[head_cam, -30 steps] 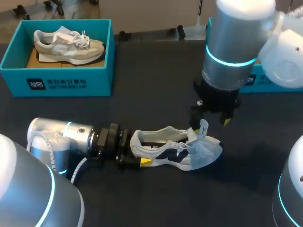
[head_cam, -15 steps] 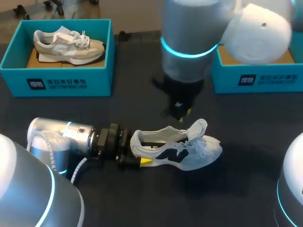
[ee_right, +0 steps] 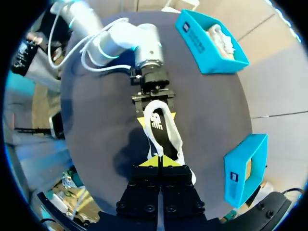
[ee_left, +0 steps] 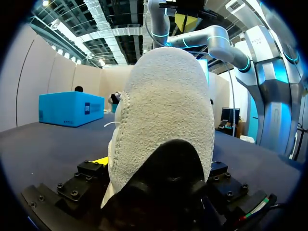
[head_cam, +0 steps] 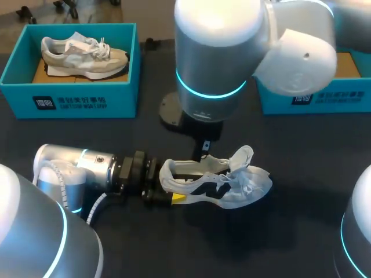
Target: Take the shoe out of the shoebox, open the shoe tongue, remove and reinsert the insole, then place the shoe into the shoebox
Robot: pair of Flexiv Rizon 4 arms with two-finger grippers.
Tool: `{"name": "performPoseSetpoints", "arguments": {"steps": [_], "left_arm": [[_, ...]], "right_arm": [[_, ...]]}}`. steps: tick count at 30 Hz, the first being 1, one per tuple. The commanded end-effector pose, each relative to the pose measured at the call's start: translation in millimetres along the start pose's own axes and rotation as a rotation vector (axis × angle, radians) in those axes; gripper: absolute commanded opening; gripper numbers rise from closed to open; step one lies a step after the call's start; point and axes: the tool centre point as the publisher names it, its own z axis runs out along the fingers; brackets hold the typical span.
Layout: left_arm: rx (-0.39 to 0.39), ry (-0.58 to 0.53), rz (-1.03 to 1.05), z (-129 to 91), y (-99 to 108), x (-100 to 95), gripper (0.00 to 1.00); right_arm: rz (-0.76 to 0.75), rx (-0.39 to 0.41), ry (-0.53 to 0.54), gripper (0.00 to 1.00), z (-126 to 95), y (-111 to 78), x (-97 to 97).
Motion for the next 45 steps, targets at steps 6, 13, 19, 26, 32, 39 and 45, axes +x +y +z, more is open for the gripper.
{"name": "performPoseSetpoints", "arguments": {"steps": [6, 13, 19, 26, 32, 39, 45], "left_arm": [[0.001, -0.002, 0.000, 0.8, 1.1, -0.3, 0.00], [0.001, -0.002, 0.000, 0.8, 1.1, -0.3, 0.00], [0.001, -0.002, 0.000, 0.8, 1.1, -0.3, 0.00], [0.001, -0.002, 0.000, 0.8, 1.1, -0.3, 0.00], [0.001, -0.002, 0.000, 0.8, 1.1, -0.3, 0.00], [0.001, -0.002, 0.000, 0.8, 1.1, -0.3, 0.00], [0.001, -0.002, 0.000, 0.8, 1.1, -0.3, 0.00]], "right_arm": [[-0.171, 0.050, -0.011, 0.00, 41.2, 3.1, -4.1], [-0.169, 0.056, -0.004, 0.00, 46.1, 4.4, -4.8], [-0.169, 0.056, -0.004, 0.00, 46.1, 4.4, -4.8], [-0.219, 0.108, -0.006, 0.00, 60.6, 42.5, 5.7], [-0.256, 0.097, 0.013, 0.00, 79.1, 60.1, 9.8], [-0.256, 0.083, 0.033, 0.00, 86.6, 59.4, 11.8], [-0.256, 0.083, 0.033, 0.00, 86.6, 59.4, 11.8]]}}
